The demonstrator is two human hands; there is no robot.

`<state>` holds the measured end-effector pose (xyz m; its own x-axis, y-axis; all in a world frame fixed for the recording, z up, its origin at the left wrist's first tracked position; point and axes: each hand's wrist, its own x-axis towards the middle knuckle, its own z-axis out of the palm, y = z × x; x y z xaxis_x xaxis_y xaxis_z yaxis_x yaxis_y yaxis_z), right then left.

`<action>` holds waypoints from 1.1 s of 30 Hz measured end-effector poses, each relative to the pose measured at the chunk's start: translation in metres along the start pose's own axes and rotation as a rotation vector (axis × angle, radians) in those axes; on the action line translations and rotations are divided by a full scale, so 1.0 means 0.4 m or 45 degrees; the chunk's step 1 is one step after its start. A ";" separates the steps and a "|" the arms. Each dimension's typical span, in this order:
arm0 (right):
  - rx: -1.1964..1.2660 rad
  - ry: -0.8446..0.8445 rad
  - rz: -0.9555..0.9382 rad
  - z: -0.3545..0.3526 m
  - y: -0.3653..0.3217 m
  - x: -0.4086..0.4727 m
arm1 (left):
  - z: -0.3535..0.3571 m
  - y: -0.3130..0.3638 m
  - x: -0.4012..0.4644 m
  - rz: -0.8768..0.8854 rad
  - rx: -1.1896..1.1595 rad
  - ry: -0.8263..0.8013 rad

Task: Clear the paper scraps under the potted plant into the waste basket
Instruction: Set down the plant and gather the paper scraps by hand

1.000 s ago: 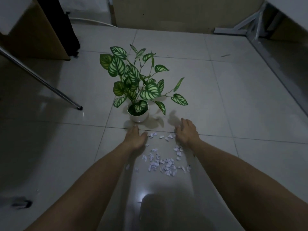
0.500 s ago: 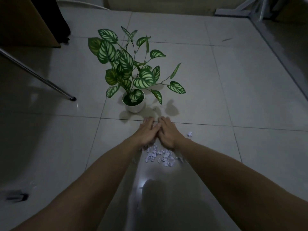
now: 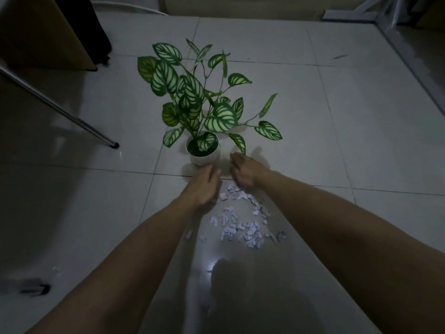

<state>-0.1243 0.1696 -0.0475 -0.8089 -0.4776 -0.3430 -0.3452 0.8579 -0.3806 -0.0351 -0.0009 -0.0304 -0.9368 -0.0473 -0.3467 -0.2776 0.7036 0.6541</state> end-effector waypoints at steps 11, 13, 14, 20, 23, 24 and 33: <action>-0.213 0.007 -0.429 0.061 -0.034 -0.212 | 0.004 -0.049 -0.048 0.081 0.134 -0.030; -0.186 0.114 -0.382 0.040 -0.010 -0.234 | 0.009 -0.056 -0.066 0.053 0.142 -0.037; -0.158 0.180 -0.300 0.030 0.010 -0.244 | 0.011 -0.064 -0.073 0.049 0.157 -0.032; 0.159 0.492 0.481 0.050 0.146 -0.363 | 0.029 -0.119 -0.164 -0.029 0.323 0.183; 0.357 0.564 0.631 0.113 0.130 -0.402 | 0.074 -0.142 -0.237 -0.142 0.337 0.219; 0.370 0.567 0.619 0.131 0.107 -0.407 | 0.094 -0.143 -0.253 -0.141 0.366 0.215; 0.438 0.172 0.211 0.143 -0.018 -0.358 | 0.179 0.004 -0.215 0.146 0.191 -0.051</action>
<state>0.0212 0.2208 -0.0449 -0.9034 -0.2893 -0.3166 -0.0439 0.7966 -0.6029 0.0605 0.0550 -0.0477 -0.9504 0.0654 -0.3040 -0.1318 0.8008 0.5842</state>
